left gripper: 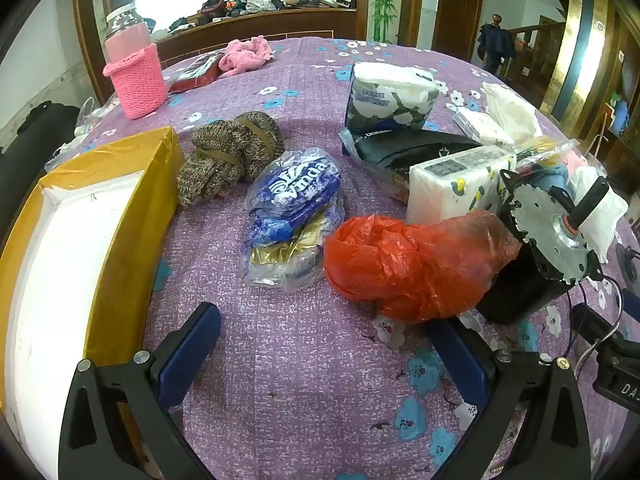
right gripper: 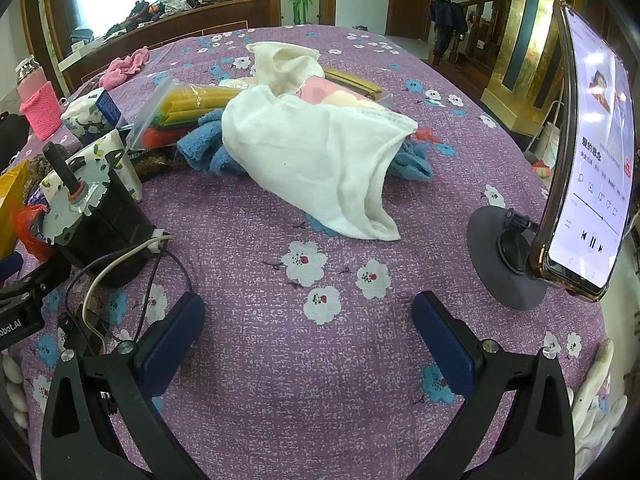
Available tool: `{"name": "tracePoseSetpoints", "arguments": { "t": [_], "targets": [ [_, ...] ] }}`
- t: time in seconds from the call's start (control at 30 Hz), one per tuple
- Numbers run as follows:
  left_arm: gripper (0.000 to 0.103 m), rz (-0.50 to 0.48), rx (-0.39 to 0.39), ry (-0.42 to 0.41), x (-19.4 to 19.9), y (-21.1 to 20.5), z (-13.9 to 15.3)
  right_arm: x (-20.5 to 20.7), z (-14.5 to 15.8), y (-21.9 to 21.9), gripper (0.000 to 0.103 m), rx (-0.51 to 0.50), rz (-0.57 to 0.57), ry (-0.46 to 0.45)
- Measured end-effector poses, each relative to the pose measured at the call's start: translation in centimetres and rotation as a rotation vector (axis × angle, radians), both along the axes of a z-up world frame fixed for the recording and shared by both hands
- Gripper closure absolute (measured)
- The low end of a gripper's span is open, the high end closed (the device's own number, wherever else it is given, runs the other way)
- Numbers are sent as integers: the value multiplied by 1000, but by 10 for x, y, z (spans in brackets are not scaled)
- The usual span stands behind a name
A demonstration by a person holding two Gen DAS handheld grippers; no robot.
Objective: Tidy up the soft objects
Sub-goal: 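Move the left gripper toward the red plastic bag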
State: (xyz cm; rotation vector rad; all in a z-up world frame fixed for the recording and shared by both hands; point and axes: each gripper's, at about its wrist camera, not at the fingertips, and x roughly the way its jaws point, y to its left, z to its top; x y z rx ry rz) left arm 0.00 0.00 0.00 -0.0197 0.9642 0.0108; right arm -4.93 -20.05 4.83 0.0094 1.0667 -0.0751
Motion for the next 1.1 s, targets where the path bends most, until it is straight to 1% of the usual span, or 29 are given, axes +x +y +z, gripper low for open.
{"name": "tracePoseSetpoints", "arguments": {
  "t": [0.13, 0.17, 0.2, 0.23, 0.33, 0.4, 0.5, 0.63, 0.7, 0.73, 0.77, 0.8, 0.83, 0.87, 0.9, 0.97, 1.0, 1.03, 1.1],
  "targets": [
    [1, 8, -2, 1, 0, 1, 0, 0, 0, 0, 0, 0, 0, -1],
    [1, 6, -15, 0, 0, 4, 0, 0, 0, 0, 0, 0, 0, -1],
    [1, 5, -3, -1, 0, 2, 0, 0, 0, 0, 0, -1, 0, 1],
    [1, 1, -3, 8, -1, 1, 0, 0, 0, 0, 0, 0, 0, 1],
    [1, -4, -11, 76, 1, 2, 0, 0, 0, 0, 0, 0, 0, 0],
    [1, 0, -7, 93, 0, 3, 1, 0, 0, 0, 0, 0, 0, 0],
    [1, 24, 12, 54, -2, -3, 1, 0, 0, 0, 0, 3, 2, 1],
    [0, 23, 31, 39, -8, -7, -1, 5, 1, -2, 0, 10, 2, 60],
    [1, 13, 29, 35, -13, -9, -1, 8, 2, -4, 0, 4, 2, 67],
    [2, 12, 25, 36, -14, -8, -1, 10, 3, -4, 0, 1, 4, 67],
    [7, 12, 19, 35, -15, -6, 1, 10, 2, -3, 0, 1, 6, 66],
    [15, 15, 15, 33, -18, -4, 2, 10, 2, -3, 0, 4, 9, 62],
    [16, 16, 1, 27, -21, -2, 6, 9, 1, -2, 0, 5, 11, 59],
    [16, 8, -24, 12, -28, 0, 13, 6, 1, -1, 0, 6, 14, 55],
    [15, -3, -44, -24, -38, 2, 25, 3, 2, 1, 0, 6, 20, 51],
    [13, -8, -33, -104, -56, 8, 48, -6, 5, 5, 0, -1, 51, 34],
    [7, -11, -32, -147, -66, 13, 60, -10, 8, 6, 0, -11, 59, 18],
    [1, -11, -34, -191, -76, 18, 72, -17, 16, 8, 0, -27, 64, -20],
    [1, 6, -27, -258, -94, 30, 89, -29, 31, 11, 0, -46, 63, -91]
  ]
}}
